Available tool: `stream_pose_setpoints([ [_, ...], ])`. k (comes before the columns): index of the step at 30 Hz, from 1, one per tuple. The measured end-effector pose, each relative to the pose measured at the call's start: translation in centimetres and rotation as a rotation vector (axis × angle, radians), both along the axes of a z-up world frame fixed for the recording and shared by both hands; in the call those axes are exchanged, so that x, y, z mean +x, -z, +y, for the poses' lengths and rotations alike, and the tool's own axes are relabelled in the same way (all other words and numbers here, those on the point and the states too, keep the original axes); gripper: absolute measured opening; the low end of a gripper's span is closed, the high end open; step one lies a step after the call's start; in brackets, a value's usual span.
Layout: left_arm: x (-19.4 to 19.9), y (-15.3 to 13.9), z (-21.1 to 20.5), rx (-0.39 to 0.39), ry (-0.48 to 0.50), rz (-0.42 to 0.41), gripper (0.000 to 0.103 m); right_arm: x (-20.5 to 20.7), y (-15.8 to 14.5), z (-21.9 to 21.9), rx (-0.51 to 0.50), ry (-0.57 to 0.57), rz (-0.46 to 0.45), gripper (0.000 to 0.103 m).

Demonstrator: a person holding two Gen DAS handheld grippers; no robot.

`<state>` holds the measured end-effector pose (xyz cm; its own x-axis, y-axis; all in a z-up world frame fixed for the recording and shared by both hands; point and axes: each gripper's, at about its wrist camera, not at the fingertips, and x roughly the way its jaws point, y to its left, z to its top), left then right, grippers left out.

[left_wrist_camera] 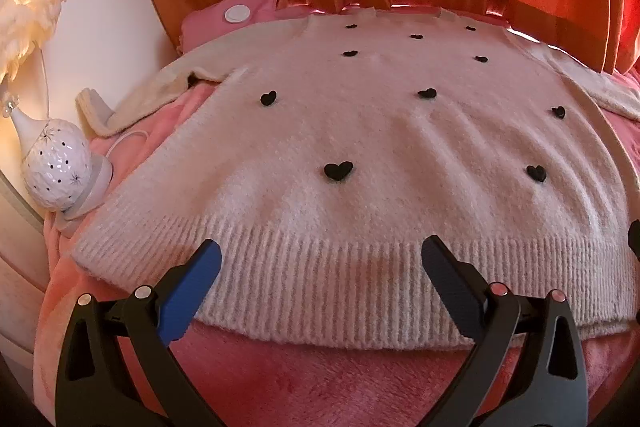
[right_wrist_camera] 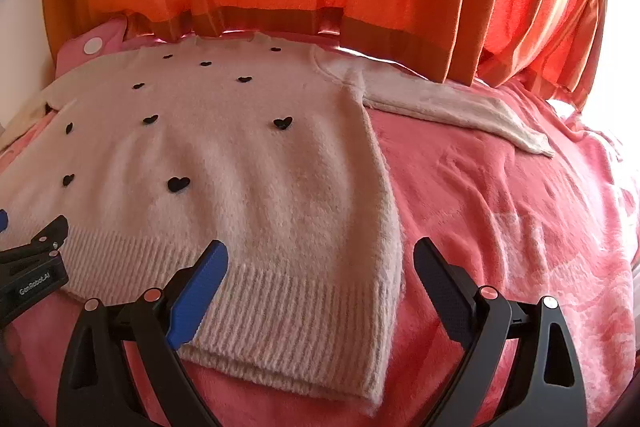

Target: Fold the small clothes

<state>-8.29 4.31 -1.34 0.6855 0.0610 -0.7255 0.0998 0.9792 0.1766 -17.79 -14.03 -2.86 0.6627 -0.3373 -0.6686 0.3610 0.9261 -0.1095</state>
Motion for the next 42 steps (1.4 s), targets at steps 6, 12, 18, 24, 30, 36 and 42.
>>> stream_pose_setpoints([
  [6, -0.3, 0.2, -0.5, 0.011, 0.007, -0.009, 0.098, -0.3, 0.0, -0.3, 0.004, 0.011, -0.002, 0.092],
  [12, -0.4, 0.4, -0.6, 0.017, 0.008, -0.012, 0.098, -0.4, 0.2, -0.3, 0.006, 0.006, -0.002, 0.092],
  [18, -0.3, 0.4, -0.5, 0.01, 0.007, -0.011, 0.098, -0.5, 0.3, 0.1, -0.002, -0.008, -0.003, 0.092],
  [24, -0.3, 0.5, -0.4, 0.005, 0.006, -0.011, 0.098, -0.6, 0.3, 0.5, -0.006, -0.014, -0.004, 0.092],
  [30, -0.2, 0.6, -0.5, 0.006, 0.004, -0.011, 0.098, -0.5, 0.4, 0.7, -0.008, -0.015, -0.003, 0.092],
  [36, -0.3, 0.6, -0.6, 0.007, 0.004, -0.012, 0.098, -0.5, 0.4, 0.9, -0.012, -0.018, -0.004, 0.092],
  [42, -0.4, 0.7, -0.6, 0.004, 0.003, -0.012, 0.098, -0.5, 0.4, 1.0, -0.012, -0.018, -0.004, 0.092],
])
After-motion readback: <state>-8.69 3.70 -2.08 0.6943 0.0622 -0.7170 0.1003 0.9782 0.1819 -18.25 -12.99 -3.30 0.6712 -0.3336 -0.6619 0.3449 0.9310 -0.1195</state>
